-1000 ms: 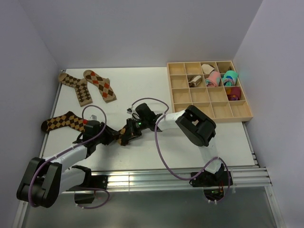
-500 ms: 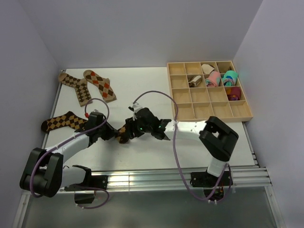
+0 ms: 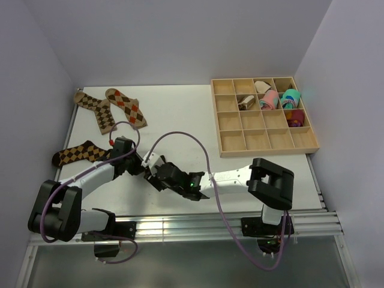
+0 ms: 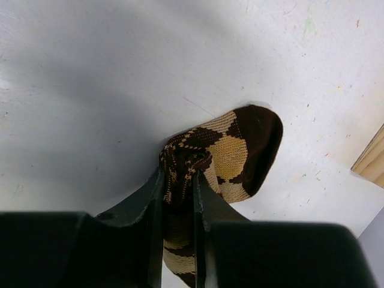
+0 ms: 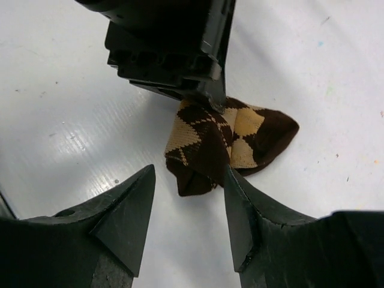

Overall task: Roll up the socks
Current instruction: Roll the sock at the center of the board.

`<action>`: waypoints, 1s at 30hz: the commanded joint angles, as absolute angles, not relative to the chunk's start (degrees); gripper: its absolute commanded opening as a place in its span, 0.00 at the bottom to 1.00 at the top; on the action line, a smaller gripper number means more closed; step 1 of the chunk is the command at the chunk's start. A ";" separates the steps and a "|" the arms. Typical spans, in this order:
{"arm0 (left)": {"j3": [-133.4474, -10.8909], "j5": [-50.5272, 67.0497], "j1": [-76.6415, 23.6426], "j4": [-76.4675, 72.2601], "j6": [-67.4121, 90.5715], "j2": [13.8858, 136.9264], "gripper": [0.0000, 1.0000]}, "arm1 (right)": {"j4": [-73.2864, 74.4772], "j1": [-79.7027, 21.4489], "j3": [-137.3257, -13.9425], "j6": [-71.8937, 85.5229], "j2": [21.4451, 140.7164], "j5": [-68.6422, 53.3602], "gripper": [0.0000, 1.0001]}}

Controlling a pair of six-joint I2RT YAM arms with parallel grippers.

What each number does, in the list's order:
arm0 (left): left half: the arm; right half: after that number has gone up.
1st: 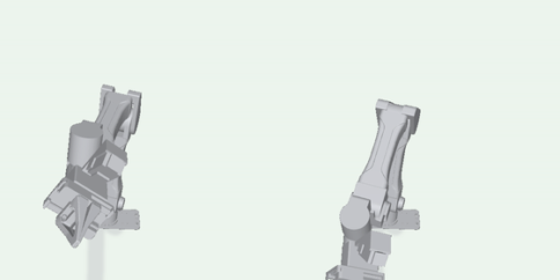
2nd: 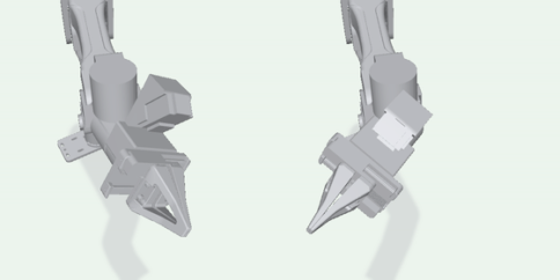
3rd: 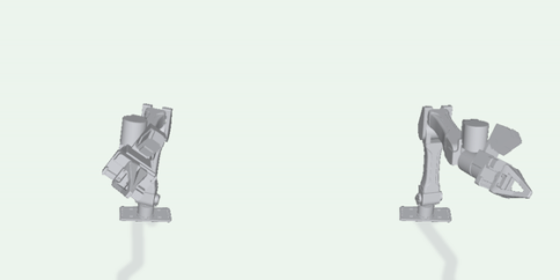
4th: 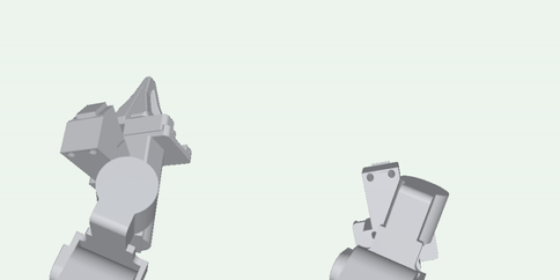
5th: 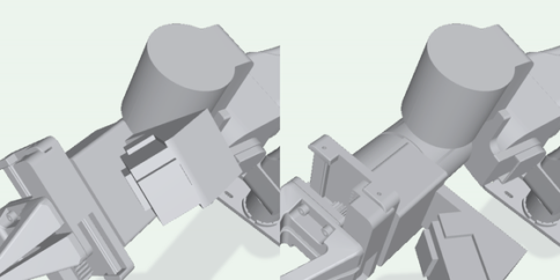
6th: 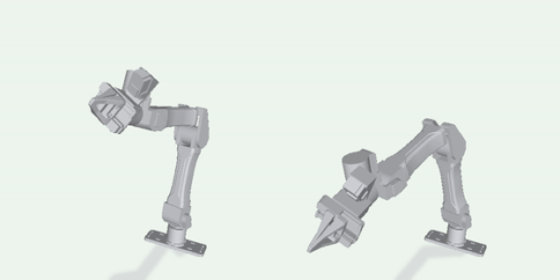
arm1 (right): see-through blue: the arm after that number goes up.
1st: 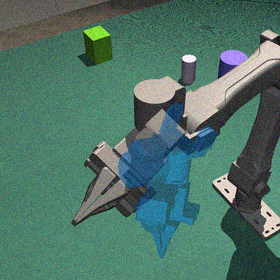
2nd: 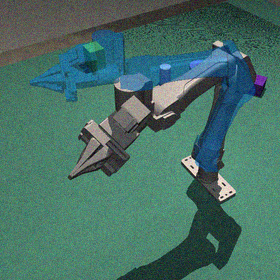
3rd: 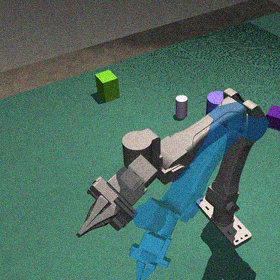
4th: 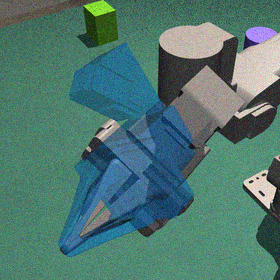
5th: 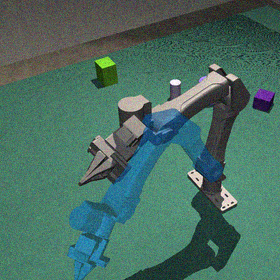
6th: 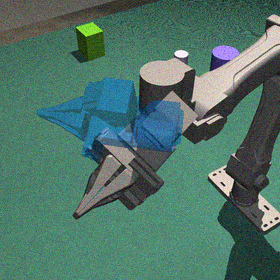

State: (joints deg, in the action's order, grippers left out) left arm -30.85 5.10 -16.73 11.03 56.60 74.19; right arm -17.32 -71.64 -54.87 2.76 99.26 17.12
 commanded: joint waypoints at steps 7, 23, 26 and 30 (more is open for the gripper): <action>-31.11 1.23 -17.40 16.00 53.79 76.46 0.08 | -17.58 -73.04 -61.52 -3.69 107.04 19.87 0.56; -31.73 2.28 -17.84 15.47 52.56 77.17 0.07 | -5.20 -68.12 -63.46 8.07 116.36 21.36 0.63; -31.82 2.55 -17.93 15.64 52.12 77.34 0.07 | -3.35 -65.75 -63.37 9.75 117.16 20.22 0.63; -32.08 2.81 -17.93 15.73 51.77 77.52 0.07 | -2.03 -64.51 -63.37 10.11 118.38 16.71 0.58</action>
State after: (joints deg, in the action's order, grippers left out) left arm -32.51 4.62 -17.50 10.61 55.02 76.05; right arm -12.38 -66.81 -64.40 7.55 114.39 16.88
